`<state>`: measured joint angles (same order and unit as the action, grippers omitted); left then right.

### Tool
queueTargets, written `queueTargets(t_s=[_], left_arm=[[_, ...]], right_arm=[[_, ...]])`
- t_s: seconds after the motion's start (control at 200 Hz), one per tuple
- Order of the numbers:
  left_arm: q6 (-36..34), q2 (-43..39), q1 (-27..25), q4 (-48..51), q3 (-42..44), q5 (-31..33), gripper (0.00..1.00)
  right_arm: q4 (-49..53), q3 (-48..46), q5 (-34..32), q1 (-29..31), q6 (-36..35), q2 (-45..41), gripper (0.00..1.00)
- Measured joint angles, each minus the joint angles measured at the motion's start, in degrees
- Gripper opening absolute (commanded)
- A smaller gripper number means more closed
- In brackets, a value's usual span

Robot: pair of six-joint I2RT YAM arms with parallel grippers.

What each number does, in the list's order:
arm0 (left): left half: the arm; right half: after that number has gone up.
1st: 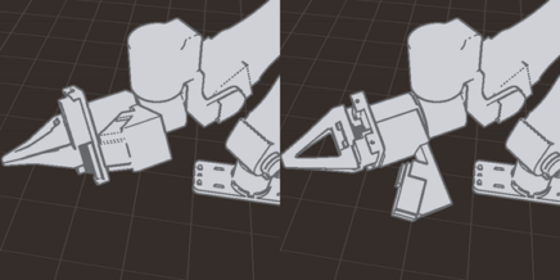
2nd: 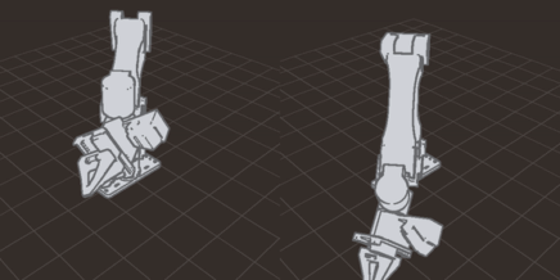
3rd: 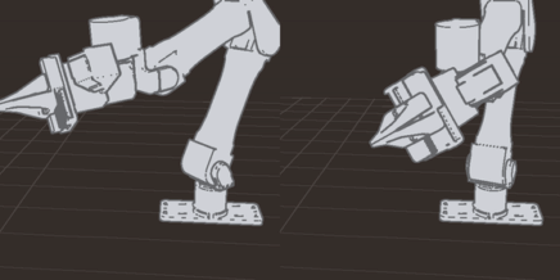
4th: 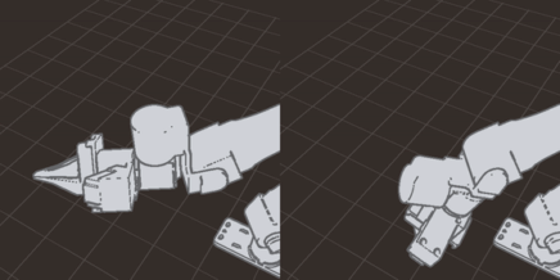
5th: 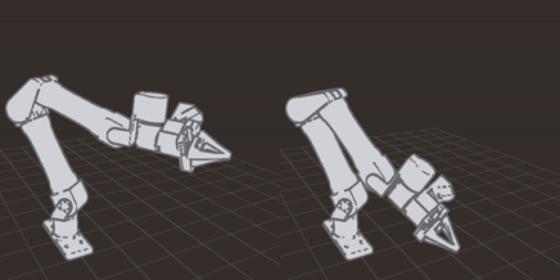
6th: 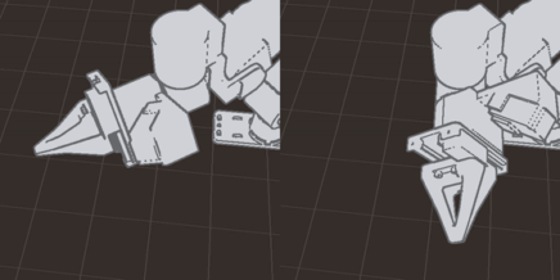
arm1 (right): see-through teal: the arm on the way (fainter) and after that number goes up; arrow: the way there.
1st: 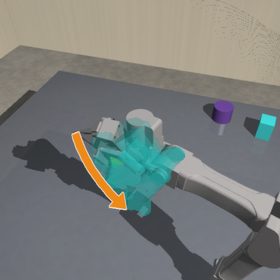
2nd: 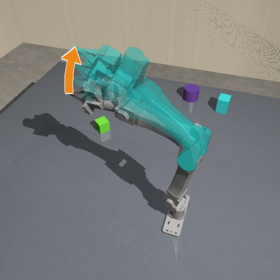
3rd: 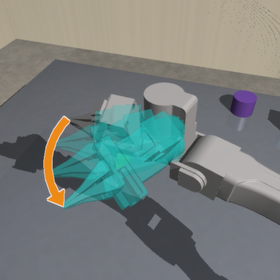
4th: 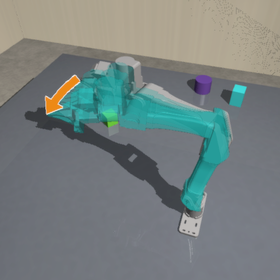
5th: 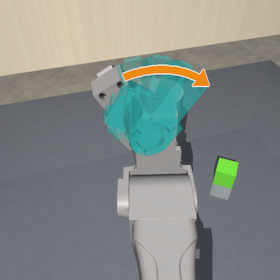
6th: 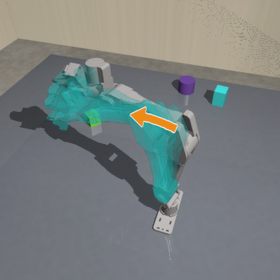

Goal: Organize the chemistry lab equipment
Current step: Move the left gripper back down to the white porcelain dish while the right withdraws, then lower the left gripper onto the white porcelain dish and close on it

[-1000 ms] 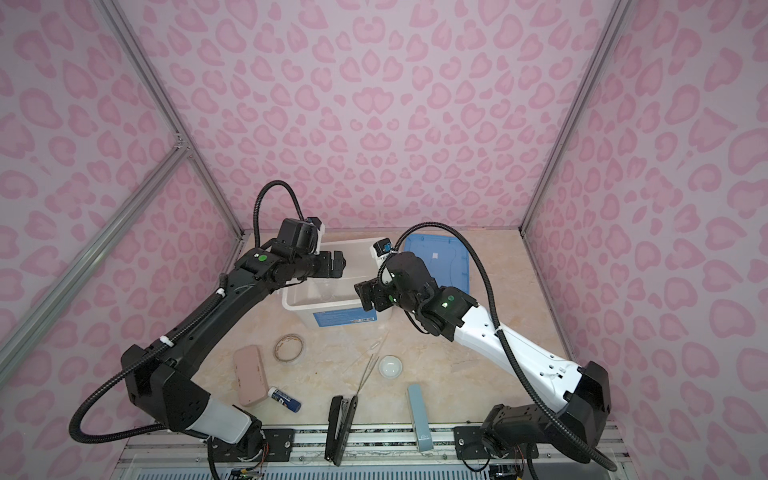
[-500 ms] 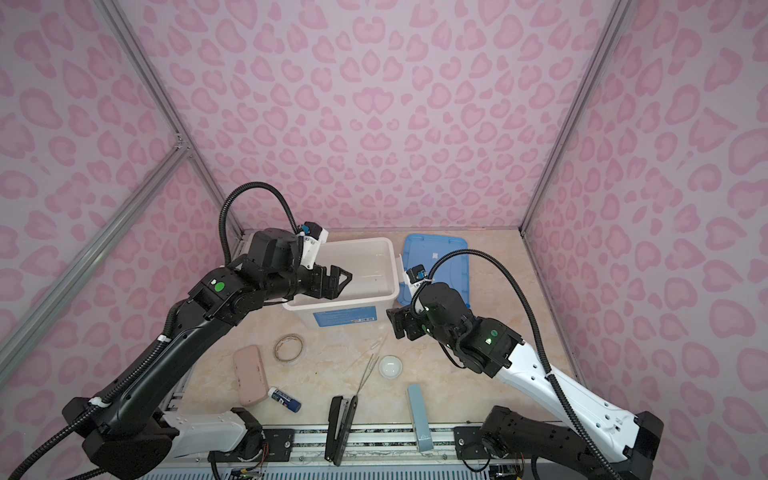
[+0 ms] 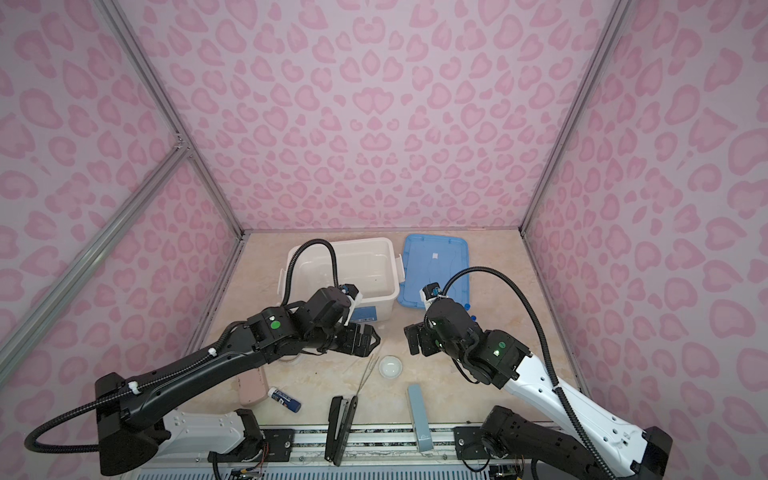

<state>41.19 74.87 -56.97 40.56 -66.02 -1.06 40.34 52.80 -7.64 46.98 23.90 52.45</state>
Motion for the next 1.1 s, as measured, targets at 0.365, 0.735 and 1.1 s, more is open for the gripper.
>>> queueTargets(t_s=[0.365, 0.735, 1.1], left_arm=[[8.68, 13.97, -6.93, -5.40, 1.29, 4.74, 0.95], [10.12, 22.40, -5.27, -9.81, 0.98, -2.23, 0.96], [9.70, 26.99, -4.55, -11.02, 0.17, -5.01, 0.96]], right_arm=[[-0.35, -2.60, -4.55, -0.09, 2.62, -3.39, 0.98], [-0.87, -4.83, -5.44, -0.52, 3.52, -5.62, 0.98], [-0.70, -6.43, -5.57, -3.74, 3.50, -9.27, 0.98]])
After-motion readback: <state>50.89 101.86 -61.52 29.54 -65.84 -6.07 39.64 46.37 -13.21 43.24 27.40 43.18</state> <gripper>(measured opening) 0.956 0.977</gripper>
